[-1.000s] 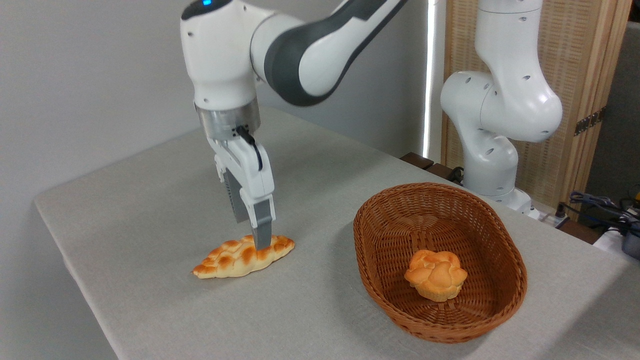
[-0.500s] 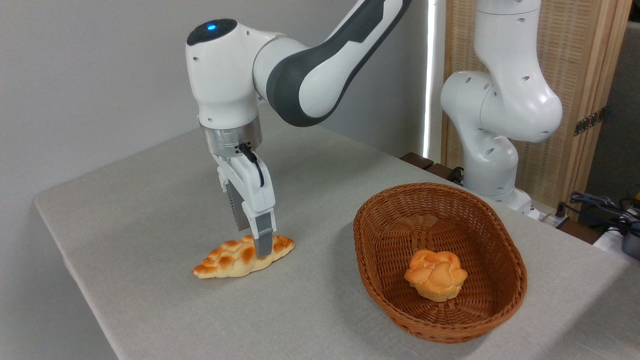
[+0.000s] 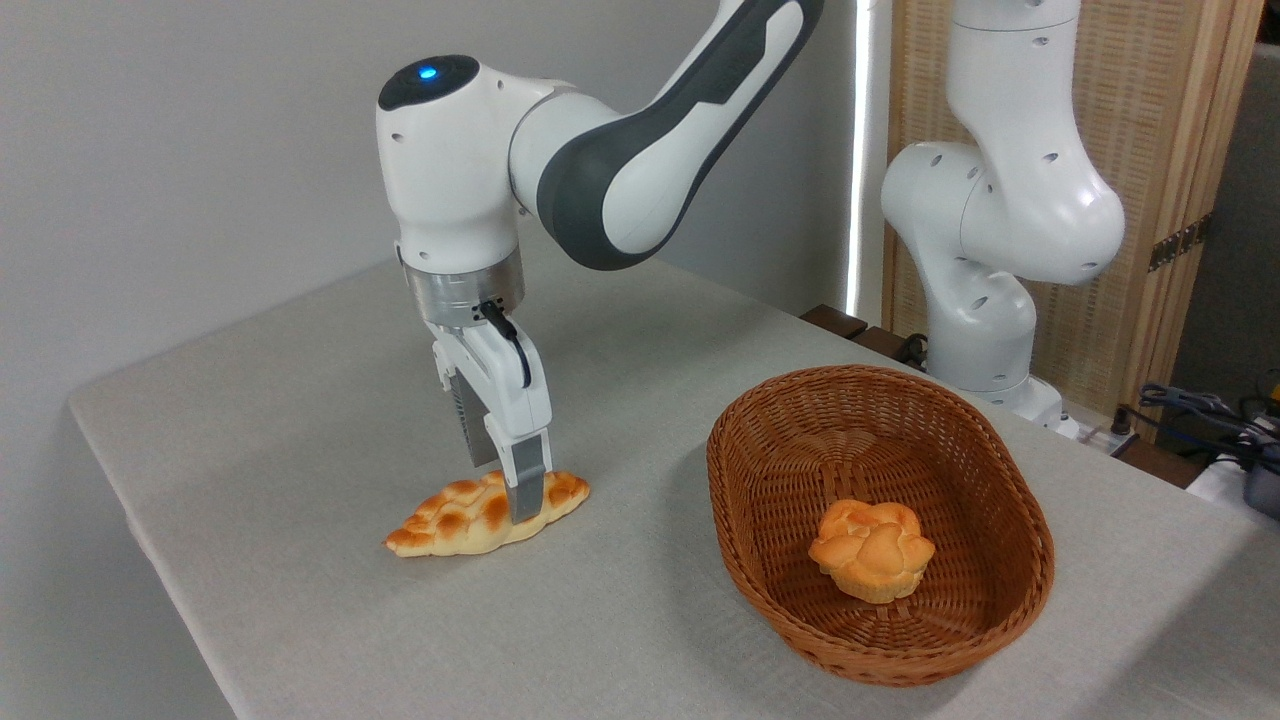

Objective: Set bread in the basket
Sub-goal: 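Close the gripper around the middle of the braided roll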

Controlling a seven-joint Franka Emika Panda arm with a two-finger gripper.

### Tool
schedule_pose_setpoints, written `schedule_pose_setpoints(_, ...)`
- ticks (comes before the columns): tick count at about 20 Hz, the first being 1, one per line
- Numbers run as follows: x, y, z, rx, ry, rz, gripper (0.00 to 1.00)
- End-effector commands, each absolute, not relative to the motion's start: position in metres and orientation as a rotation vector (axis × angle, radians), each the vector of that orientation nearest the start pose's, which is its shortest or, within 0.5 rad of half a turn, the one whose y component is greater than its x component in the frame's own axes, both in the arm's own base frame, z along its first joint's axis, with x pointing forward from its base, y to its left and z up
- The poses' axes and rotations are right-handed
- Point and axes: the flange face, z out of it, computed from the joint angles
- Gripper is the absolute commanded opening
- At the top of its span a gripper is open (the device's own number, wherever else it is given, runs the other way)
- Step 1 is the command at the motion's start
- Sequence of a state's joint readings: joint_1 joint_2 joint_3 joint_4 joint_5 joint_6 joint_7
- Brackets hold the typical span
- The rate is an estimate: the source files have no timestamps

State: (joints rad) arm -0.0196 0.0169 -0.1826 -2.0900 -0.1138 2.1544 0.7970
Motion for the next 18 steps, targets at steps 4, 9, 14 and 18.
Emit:
schedule_pose_setpoints(4, 0.5429, -0.1187, 0.4084, -2.879, 1.445, -0.171, 1.00)
schedule_pose_setpoints(9, 0.5427, -0.1195, 0.4074, -2.879, 1.448, -0.166, 0.71)
schedule_pose_setpoints(14, 0.5417, -0.1219, 0.4092, -2.860, 1.477, -0.162, 0.06)
schedule_pose_setpoints(18, 0.5415, -0.1219, 0.4090, -2.861, 1.478, -0.160, 0.00)
